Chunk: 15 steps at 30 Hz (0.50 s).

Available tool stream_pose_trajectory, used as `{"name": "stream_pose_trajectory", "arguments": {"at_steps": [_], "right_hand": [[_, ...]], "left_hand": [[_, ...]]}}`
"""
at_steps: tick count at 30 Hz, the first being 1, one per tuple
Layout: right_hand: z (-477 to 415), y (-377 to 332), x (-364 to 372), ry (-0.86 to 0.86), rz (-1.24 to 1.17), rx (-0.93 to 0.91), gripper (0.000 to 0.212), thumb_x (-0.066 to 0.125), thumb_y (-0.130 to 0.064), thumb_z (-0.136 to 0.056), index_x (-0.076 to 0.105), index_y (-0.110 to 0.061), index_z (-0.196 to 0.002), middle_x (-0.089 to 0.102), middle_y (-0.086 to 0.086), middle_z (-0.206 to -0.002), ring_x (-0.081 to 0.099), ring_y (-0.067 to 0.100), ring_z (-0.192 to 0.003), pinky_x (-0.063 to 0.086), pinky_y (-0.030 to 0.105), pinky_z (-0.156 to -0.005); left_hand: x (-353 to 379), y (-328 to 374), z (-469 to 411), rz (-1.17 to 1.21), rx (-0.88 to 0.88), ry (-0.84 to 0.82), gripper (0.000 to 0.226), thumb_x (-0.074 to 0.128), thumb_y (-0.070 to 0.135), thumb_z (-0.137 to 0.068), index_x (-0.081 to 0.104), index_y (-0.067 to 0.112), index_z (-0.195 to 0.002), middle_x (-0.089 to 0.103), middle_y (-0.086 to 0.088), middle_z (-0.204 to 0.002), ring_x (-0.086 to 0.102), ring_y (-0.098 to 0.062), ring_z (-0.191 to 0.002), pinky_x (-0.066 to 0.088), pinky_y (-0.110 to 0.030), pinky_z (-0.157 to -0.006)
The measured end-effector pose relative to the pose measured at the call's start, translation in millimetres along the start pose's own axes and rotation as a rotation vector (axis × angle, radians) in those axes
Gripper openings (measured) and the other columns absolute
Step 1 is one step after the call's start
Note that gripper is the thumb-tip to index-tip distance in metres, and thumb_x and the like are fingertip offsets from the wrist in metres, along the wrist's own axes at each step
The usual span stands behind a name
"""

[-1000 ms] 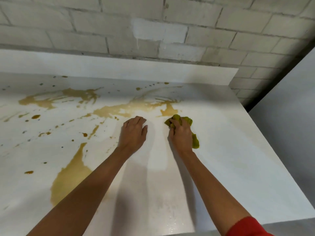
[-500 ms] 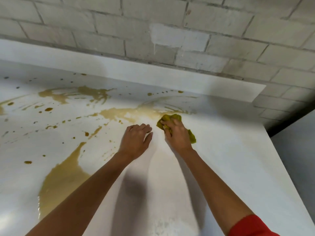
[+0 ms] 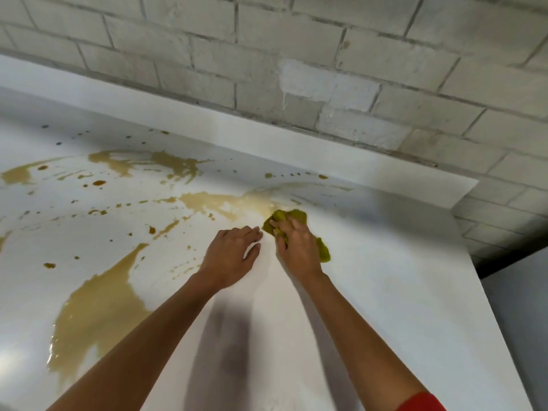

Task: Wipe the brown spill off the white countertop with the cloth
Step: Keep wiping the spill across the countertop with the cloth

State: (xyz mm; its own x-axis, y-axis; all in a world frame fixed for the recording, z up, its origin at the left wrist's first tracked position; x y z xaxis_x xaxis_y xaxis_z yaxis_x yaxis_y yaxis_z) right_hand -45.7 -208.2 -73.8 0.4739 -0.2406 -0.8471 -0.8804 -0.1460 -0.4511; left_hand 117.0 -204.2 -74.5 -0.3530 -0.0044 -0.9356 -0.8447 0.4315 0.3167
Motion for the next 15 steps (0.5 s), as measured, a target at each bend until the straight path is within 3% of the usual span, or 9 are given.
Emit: {"name": "stream_pose_trajectory", "arguments": {"at_steps": [3,9,15], "right_hand": [[18.3,24.3,-14.1,0.048,-0.020,-0.005,0.035,0.051,-0.014,-0.090,0.059,-0.020,-0.124,0.054,0.008,-0.131,0.053,0.024,-0.115,0.047,0.036,-0.094],[-19.3,39.5,-20.2,0.058,0.121,0.219,0.034,0.044,-0.018,-0.094,0.054,-0.017,-0.126,0.048,0.012,-0.135,0.047,0.028,-0.119,0.045,0.039,-0.091],[10.6,13.4,-9.7,0.024,-0.027,-0.080,0.033,0.053,-0.012,-0.088,0.061,-0.018,-0.119,0.059,0.009,-0.124,0.056,0.025,-0.109,0.047,0.032,-0.086]], "left_hand": [[2.8,-1.5,0.6,0.016,-0.009,-0.011,0.040,0.038,0.032,-0.097,0.047,0.025,-0.135,0.046,0.009,-0.143,0.044,-0.013,-0.129,0.029,-0.029,-0.104],[4.1,0.7,1.0,0.050,-0.021,-0.022,0.040,0.038,0.032,-0.097,0.047,0.023,-0.135,0.047,0.008,-0.142,0.046,-0.015,-0.128,0.031,-0.030,-0.105],[2.2,3.7,-0.1,0.041,-0.036,0.004,0.037,0.039,0.030,-0.097,0.052,0.023,-0.131,0.052,0.007,-0.137,0.054,-0.016,-0.117,0.036,-0.030,-0.098]]}}
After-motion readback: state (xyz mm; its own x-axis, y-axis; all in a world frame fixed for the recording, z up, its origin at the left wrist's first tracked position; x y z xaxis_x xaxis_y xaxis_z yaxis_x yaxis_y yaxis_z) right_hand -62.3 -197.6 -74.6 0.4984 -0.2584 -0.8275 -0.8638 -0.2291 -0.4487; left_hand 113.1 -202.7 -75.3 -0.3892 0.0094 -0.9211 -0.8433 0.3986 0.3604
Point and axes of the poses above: each hand's wrist, its own z-axis away from the middle knuckle, its own x-axis out of the palm, y = z × x, the point moved 1 cm from there along -z, towards the middle knuckle
